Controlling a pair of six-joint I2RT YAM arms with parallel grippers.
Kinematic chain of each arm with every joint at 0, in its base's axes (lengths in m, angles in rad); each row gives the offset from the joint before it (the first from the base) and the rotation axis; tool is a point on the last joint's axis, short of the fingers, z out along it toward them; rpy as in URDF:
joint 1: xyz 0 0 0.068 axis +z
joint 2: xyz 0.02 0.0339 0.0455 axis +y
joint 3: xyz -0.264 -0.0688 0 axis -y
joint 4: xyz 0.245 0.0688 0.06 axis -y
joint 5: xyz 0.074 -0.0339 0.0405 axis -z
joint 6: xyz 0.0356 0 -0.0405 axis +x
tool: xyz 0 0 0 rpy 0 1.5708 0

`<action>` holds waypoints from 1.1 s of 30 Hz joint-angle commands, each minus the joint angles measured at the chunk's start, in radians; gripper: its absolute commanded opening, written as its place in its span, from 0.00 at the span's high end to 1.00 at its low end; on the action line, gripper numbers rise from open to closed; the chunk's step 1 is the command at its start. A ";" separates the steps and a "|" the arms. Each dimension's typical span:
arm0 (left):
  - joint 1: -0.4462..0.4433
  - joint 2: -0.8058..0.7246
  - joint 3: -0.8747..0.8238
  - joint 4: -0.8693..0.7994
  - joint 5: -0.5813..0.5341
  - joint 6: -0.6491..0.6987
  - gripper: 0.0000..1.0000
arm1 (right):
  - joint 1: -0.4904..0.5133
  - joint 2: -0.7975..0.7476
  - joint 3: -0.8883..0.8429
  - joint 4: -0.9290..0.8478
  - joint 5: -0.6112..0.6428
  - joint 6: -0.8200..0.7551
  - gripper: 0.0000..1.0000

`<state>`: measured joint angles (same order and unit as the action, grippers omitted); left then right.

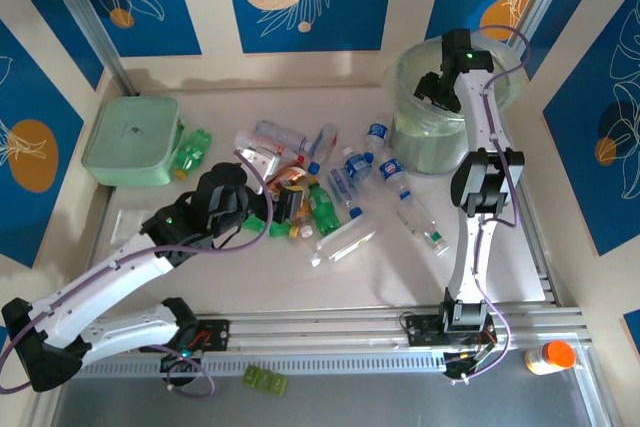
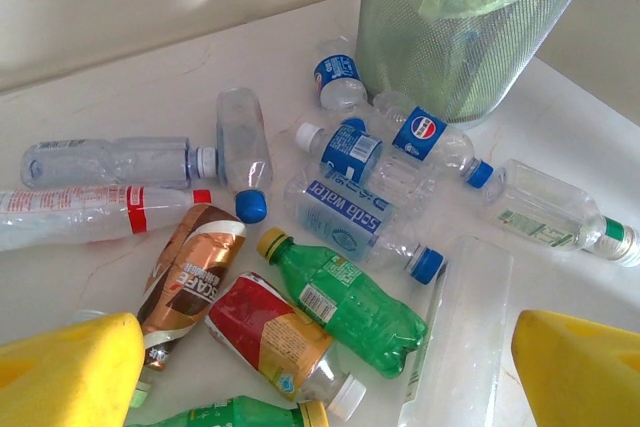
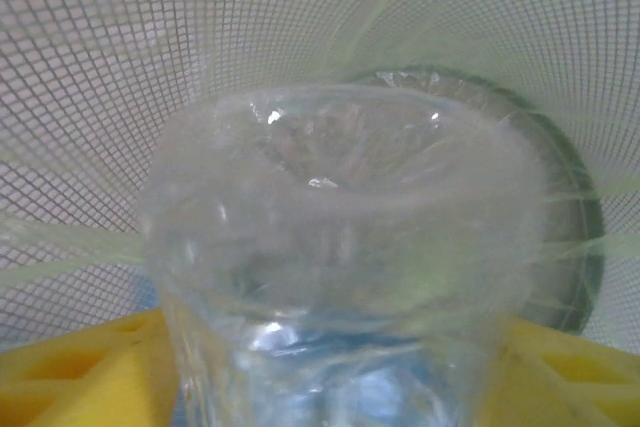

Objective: Put the plastic bottles in the bin

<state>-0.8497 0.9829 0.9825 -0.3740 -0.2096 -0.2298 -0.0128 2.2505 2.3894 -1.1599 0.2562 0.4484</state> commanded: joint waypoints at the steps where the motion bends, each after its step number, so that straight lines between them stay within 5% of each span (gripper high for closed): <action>1: -0.011 -0.018 -0.008 0.029 -0.004 0.016 0.06 | 0.000 -0.009 0.055 -0.048 -0.026 -0.015 0.19; 9: -0.010 -0.017 -0.008 0.032 -0.008 0.014 0.06 | -0.030 -0.058 0.092 -0.054 -0.069 -0.023 0.15; 20: -0.010 -0.022 -0.007 0.023 -0.030 0.008 0.05 | -0.002 -0.216 0.193 -0.089 -0.086 -0.032 0.28; 27: -0.006 -0.020 0.049 -0.040 -0.027 -0.088 0.04 | 0.055 -0.614 -0.239 0.103 -0.149 -0.041 0.27; 33: 0.074 0.045 0.154 -0.181 -0.017 -0.174 0.04 | 0.224 -0.942 -0.613 0.290 -0.236 -0.117 0.32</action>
<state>-0.8272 0.9985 1.0664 -0.4686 -0.2321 -0.3286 0.1490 1.3651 1.8744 -0.9752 0.1143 0.3897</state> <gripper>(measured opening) 0.962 0.685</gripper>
